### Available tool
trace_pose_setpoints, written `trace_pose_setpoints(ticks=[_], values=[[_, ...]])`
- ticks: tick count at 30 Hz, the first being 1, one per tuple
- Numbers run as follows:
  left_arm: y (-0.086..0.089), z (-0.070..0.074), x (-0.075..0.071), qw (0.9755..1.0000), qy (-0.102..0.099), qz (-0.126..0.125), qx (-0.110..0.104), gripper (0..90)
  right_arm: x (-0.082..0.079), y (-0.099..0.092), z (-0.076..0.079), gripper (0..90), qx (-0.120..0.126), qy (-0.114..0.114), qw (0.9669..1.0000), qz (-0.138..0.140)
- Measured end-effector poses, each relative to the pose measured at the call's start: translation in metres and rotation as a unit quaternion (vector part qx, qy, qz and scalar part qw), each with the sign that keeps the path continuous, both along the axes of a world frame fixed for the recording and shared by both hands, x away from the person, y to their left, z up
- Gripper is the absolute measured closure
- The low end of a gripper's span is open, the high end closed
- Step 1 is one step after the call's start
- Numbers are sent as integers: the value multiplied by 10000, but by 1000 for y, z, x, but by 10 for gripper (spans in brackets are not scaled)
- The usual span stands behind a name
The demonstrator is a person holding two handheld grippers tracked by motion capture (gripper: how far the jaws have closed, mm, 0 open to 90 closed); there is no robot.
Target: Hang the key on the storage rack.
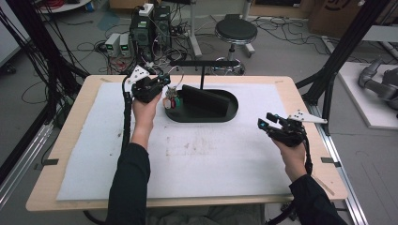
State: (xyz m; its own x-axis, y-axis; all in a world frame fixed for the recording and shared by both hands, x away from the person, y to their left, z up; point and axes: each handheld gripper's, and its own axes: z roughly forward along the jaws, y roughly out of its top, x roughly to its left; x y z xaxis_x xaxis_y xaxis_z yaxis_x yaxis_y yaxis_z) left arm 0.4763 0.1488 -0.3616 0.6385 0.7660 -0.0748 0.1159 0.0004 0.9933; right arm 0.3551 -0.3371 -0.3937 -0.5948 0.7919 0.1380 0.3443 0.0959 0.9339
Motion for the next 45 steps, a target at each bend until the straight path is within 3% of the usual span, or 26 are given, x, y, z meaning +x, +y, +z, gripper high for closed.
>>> trace_pose_setpoints(ticks=[16, 23, 28, 30, 31, 33, 34, 36, 40, 45], values=[[-1, -5, 4, 9997, 110, 190, 127, 828, 0, 0, -1, 455, -60, -11, 10000, 12], [0, 0, 0, 9996, 54, 265, 104, 746, -1, 0, -1, 455, -68, 9, 10000, 10], [1, 6, -6, 9994, 22, 273, 228, 602, -1, 1, -1, 454, -112, -25, 9999, 3], [1, 10, -10, 9992, -13, 259, 321, 579, -1, 1, -1, 454, -119, -32, 9999, 8], [0, 13, -14, 9983, -39, 330, 470, 513, -1, 1, -1, 453, -130, -30, 9999, 4], [0, 15, -16, 9981, -44, 331, 523, 456, -1, 1, -1, 451, -138, -18, 9999, -5], [1, 17, -19, 9980, -60, 341, 534, 456, -1, 1, -1, 451, -138, -18, 9999, -5], [2, 17, -32, 9969, -313, 444, 574, 440, -2, 1, -1, 451, -160, -24, 9999, -9], [5, 15, -44, 9964, -339, 408, 666, 412, -1, -1, -2, 449, -172, -21, 9998, -31], [14, 10, -69, 9962, -395, 361, 684, 400, 0, -1, -2, 449, -186, -10, 9998, -50]])
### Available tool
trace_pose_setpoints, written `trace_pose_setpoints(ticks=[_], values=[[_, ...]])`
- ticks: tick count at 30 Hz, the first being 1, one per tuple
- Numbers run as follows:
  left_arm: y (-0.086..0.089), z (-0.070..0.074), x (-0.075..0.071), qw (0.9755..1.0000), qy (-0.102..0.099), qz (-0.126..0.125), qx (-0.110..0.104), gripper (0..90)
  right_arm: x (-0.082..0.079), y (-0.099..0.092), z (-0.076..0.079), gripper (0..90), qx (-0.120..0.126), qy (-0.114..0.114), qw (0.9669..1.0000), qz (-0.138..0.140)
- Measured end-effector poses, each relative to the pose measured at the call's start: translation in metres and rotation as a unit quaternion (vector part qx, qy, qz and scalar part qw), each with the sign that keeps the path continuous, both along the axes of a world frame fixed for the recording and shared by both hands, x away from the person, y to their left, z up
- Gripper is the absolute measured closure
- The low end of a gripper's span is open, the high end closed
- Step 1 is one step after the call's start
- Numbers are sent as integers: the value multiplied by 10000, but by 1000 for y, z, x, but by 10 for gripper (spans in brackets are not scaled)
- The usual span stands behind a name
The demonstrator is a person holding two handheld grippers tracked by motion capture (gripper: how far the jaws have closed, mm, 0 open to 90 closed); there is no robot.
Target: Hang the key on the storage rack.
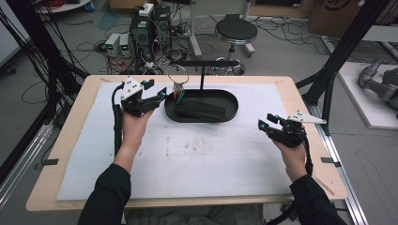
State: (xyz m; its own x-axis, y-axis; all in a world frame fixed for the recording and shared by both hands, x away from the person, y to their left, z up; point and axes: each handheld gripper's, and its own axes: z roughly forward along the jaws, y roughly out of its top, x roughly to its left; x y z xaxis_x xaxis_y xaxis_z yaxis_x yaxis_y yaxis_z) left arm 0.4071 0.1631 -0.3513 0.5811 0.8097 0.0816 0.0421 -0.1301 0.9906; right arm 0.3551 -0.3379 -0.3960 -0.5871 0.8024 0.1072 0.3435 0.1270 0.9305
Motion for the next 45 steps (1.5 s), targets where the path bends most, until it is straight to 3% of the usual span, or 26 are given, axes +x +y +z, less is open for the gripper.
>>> trace_pose_setpoints(ticks=[12, 21, 24, 32, 45], values=[[18, -19, -42, 9997, 45, -191, 139, 346, 1, 2, 0, 442, -79, -15, 10000, -21], [40, -30, -70, 9994, 256, -150, 195, 279, 1, 1, 0, 439, -89, 5, 9999, -62], [50, -38, -82, 9994, 307, -84, 124, 271, 1, 1, 0, 436, -127, -23, 9999, -67], [65, -57, -89, 9987, 493, 109, 93, 263, -1, 5, 0, 435, -271, -77, 9996, -69], [68, -58, -88, 9986, 490, 163, 140, 261, 0, 6, -1, 427, -344, -39, 9994, -45]])
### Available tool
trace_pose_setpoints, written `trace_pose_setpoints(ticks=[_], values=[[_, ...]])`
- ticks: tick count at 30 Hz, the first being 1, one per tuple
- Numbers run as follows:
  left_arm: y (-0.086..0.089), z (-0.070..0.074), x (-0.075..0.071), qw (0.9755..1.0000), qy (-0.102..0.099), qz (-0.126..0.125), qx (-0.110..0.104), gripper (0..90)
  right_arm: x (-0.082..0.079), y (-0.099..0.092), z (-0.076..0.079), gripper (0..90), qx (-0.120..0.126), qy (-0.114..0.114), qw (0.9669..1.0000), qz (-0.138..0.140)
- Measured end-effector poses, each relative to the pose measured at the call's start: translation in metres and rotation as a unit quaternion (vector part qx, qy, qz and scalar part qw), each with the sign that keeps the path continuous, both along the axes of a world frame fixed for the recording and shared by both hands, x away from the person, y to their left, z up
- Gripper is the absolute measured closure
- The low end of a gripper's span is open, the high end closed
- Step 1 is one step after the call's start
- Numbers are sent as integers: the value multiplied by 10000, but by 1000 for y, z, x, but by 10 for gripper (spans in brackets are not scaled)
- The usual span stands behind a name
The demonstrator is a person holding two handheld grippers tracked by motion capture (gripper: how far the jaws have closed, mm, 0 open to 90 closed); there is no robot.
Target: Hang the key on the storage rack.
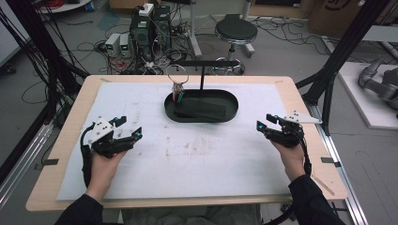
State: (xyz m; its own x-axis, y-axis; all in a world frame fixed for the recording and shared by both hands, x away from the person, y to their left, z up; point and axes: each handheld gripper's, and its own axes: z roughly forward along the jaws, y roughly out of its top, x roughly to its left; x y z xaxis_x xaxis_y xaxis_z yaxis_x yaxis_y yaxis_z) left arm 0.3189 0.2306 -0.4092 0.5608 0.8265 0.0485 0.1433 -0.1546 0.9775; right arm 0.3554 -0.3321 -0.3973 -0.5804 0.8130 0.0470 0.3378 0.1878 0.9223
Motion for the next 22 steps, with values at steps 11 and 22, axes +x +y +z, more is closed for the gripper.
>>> trace_pose_setpoints(ticks=[11, 22], values=[[-3, 1, 2, 10000, 0, -13, 10, 260, -3, 0, 0, 415, -67, -64, 9999, 57], [-5, 0, 4, 10000, 33, -38, -22, 260, -2, -2, -1, 386, -43, -25, 10000, 37]])
